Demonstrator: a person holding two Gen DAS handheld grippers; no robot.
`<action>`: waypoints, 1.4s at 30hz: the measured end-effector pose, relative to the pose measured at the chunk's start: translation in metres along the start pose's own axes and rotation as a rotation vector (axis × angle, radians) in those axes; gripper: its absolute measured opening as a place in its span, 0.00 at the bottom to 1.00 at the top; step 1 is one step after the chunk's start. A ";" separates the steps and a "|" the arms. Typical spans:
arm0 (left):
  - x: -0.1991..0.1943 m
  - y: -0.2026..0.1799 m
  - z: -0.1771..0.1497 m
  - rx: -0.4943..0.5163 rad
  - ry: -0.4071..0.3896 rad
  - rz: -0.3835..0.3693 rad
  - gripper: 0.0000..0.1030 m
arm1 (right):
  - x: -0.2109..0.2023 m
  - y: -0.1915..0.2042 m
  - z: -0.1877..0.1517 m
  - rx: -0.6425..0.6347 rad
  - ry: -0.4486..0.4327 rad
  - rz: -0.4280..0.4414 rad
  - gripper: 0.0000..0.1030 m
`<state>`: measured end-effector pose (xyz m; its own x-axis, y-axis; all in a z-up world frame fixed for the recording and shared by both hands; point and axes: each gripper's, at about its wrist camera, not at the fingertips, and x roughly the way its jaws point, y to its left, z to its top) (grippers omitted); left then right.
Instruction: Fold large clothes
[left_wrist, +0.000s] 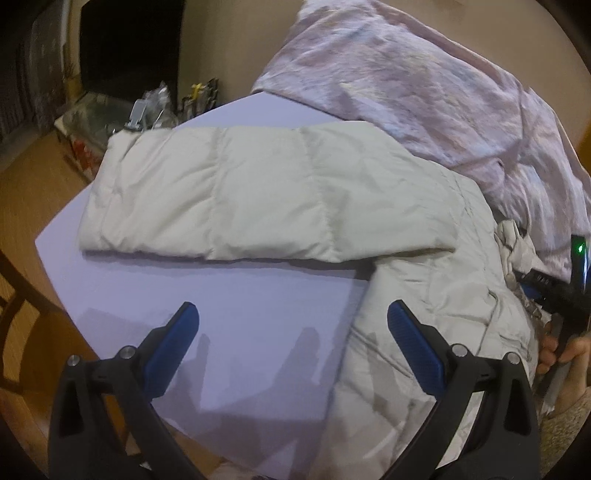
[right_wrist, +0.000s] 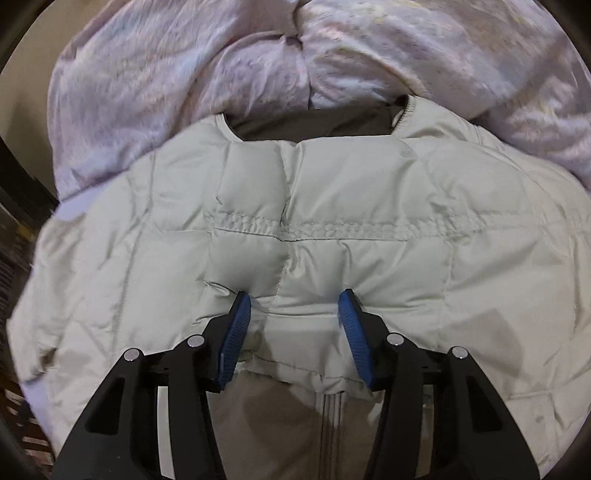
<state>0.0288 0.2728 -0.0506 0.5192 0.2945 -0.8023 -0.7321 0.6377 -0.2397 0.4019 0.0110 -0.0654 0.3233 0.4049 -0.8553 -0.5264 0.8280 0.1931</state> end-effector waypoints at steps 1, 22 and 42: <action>0.001 0.004 0.001 -0.017 0.003 0.002 0.98 | 0.003 0.004 0.003 -0.011 0.006 -0.014 0.52; 0.018 0.118 0.036 -0.609 -0.075 -0.092 0.55 | -0.006 -0.007 -0.006 -0.018 -0.039 0.046 0.54; -0.020 0.062 0.105 -0.412 -0.177 -0.103 0.03 | -0.007 -0.003 -0.008 -0.023 -0.043 0.061 0.56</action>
<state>0.0192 0.3808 0.0082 0.6397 0.3839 -0.6659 -0.7683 0.3440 -0.5398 0.3945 0.0027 -0.0637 0.3227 0.4713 -0.8209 -0.5643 0.7920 0.2329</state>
